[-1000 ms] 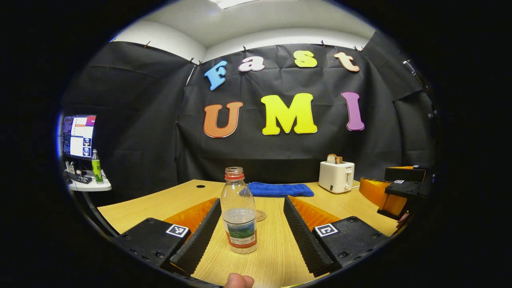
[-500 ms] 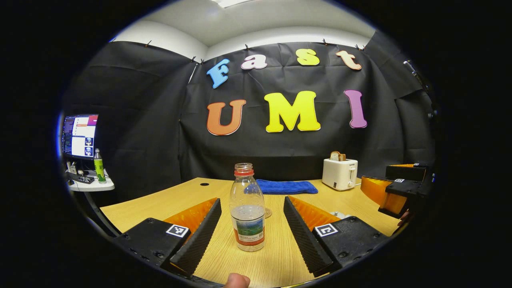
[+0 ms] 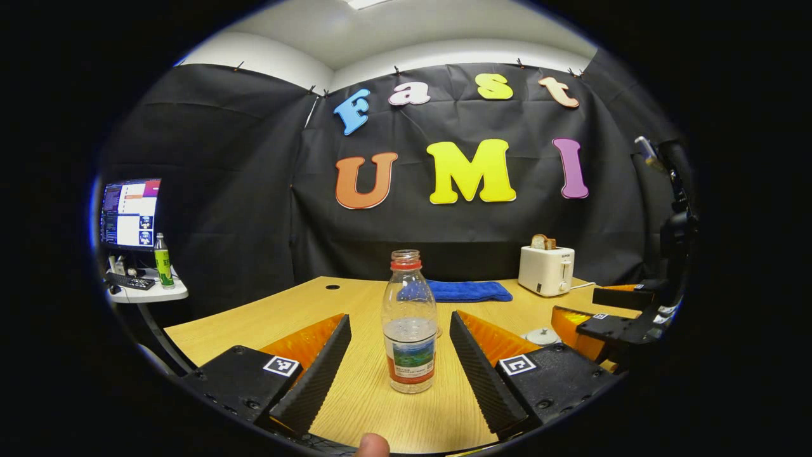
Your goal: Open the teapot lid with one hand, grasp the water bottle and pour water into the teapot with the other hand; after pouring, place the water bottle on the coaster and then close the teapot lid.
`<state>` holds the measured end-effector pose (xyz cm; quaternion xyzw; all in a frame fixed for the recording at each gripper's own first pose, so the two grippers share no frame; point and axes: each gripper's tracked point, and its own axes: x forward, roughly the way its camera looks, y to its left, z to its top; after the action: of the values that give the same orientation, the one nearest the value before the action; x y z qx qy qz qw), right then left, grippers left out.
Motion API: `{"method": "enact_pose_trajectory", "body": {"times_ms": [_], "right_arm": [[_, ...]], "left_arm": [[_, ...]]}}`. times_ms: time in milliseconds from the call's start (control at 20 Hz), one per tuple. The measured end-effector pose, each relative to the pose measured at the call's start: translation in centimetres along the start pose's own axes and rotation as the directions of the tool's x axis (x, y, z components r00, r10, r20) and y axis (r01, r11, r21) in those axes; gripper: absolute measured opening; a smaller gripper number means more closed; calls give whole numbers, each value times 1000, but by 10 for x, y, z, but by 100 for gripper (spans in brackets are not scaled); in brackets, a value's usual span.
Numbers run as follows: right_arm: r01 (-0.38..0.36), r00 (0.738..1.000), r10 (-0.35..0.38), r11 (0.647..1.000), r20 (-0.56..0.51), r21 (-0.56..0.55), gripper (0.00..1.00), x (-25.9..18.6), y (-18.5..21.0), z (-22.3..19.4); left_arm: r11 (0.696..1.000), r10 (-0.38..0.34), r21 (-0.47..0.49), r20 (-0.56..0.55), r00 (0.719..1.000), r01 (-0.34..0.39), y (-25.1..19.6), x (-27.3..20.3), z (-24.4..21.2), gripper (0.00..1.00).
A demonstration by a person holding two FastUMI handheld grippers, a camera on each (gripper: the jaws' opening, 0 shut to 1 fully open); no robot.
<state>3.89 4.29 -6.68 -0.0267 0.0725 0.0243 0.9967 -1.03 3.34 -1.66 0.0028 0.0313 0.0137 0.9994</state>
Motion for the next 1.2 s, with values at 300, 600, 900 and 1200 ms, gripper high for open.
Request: {"method": "enact_pose_trajectory", "body": {"times_ms": [300, 600, 900, 1200], "right_arm": [[2, 999, -1, 1000, -54, 8, 95, 24, 17, -20], [7, 997, -6, 1000, -78, 16, 64, 38, 28, -26], [29, 996, -28, 1000, -90, 2, 6, 43, 26, -29], [-13, 996, 10, 999, -89, -34, 0, 41, 29, -25]], "left_arm": [[1000, 22, 1, -11, 1000, -22, 13, -3, -5, 98], [999, 33, -6, -25, 999, -33, 23, -2, -10, 98], [999, 32, -10, -36, 999, -32, 28, 1, -15, 98], [999, -21, -38, -74, 997, 18, 20, 7, -31, 98]]}}
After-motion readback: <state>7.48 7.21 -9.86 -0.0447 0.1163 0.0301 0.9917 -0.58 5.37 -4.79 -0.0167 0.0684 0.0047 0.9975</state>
